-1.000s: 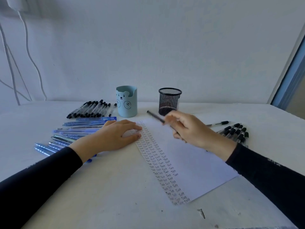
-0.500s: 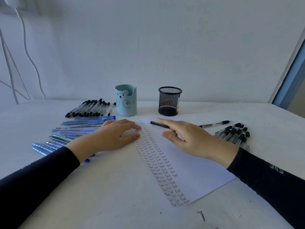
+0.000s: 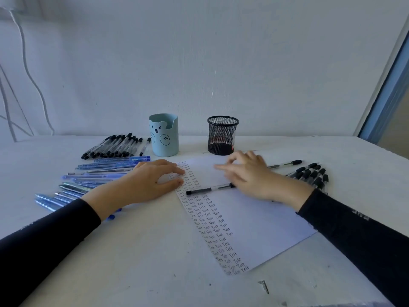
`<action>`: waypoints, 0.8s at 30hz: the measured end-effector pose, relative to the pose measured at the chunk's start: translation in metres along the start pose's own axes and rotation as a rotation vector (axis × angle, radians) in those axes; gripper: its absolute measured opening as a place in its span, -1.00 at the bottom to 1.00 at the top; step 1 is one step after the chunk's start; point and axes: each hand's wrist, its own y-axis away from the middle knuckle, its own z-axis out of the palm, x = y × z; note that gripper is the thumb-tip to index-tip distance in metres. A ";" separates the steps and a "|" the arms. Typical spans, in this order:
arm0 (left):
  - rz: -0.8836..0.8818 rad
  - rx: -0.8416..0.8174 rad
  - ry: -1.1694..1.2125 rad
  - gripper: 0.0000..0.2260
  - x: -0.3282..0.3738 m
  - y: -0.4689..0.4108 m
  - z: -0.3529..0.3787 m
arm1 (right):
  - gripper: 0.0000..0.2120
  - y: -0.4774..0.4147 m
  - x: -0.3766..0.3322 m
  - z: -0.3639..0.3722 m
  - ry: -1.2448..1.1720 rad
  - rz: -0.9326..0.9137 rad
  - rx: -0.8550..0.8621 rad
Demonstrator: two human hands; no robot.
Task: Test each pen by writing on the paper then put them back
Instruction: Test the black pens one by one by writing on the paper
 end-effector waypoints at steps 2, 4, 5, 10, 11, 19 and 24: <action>0.107 0.149 0.045 -0.38 0.004 -0.001 0.002 | -0.59 -0.002 0.025 -0.008 0.084 0.151 0.031; 0.217 0.242 0.158 -0.48 0.014 -0.003 0.004 | -0.58 0.000 0.050 -0.012 0.169 0.261 0.020; 0.232 0.239 0.216 -0.51 0.021 -0.003 0.006 | -0.60 0.003 0.060 -0.012 0.186 0.303 0.008; 0.273 0.211 0.194 -0.62 0.038 -0.005 0.015 | -0.69 0.007 0.082 -0.012 0.253 0.378 -0.049; 0.298 0.241 0.178 -0.69 0.037 -0.006 0.015 | -0.73 0.007 0.081 -0.013 0.252 0.365 -0.034; 0.033 0.792 0.405 -0.90 0.018 -0.014 -0.045 | -0.79 0.009 0.041 -0.022 -0.284 0.136 0.304; -0.299 0.926 0.301 -0.89 -0.023 -0.026 -0.077 | -0.69 0.014 0.010 -0.030 -0.507 0.129 0.328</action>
